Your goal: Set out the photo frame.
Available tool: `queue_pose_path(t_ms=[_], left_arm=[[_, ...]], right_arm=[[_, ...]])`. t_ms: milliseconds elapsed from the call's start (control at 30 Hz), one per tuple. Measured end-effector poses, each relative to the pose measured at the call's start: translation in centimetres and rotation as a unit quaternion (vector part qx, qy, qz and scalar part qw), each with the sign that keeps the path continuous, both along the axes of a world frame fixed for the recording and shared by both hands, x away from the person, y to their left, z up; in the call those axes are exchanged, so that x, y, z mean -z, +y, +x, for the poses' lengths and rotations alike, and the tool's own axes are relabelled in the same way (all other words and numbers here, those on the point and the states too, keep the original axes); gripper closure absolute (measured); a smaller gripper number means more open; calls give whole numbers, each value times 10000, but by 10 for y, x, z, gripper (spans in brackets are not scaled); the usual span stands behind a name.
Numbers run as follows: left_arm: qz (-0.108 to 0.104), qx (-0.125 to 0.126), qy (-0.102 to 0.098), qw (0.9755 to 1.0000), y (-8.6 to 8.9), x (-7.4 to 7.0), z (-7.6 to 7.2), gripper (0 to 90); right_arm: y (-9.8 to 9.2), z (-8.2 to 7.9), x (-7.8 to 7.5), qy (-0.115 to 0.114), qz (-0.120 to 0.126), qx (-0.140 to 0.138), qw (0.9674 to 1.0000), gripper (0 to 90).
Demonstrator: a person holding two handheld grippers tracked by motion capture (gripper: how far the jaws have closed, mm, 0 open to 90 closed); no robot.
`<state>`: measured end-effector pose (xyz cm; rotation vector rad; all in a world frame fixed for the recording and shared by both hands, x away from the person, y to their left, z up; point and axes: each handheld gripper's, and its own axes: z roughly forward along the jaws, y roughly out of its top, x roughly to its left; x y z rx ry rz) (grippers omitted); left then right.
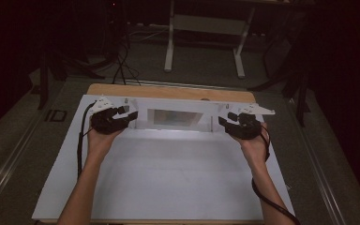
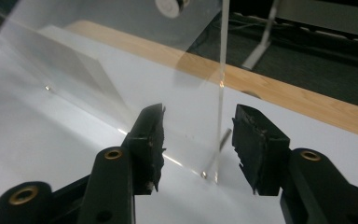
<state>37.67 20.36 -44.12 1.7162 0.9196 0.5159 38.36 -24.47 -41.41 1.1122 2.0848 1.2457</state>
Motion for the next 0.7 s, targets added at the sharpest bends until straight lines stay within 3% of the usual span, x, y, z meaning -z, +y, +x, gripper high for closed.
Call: queue_pose_path(t_ms=[133,333,700], left_arm=[[25,-16,12,10000,0,-1,1,506],[17,-95,46,9999,-1,-2,3,507],[18,-236,-2,9997,-3,-1,8,506]], right_arm=[[2,8,2,-39,100,-96,9999,509],[9,13,4,-89,33,-177,9998,501],[10,19,6,-202,96,-166,9996,511]])
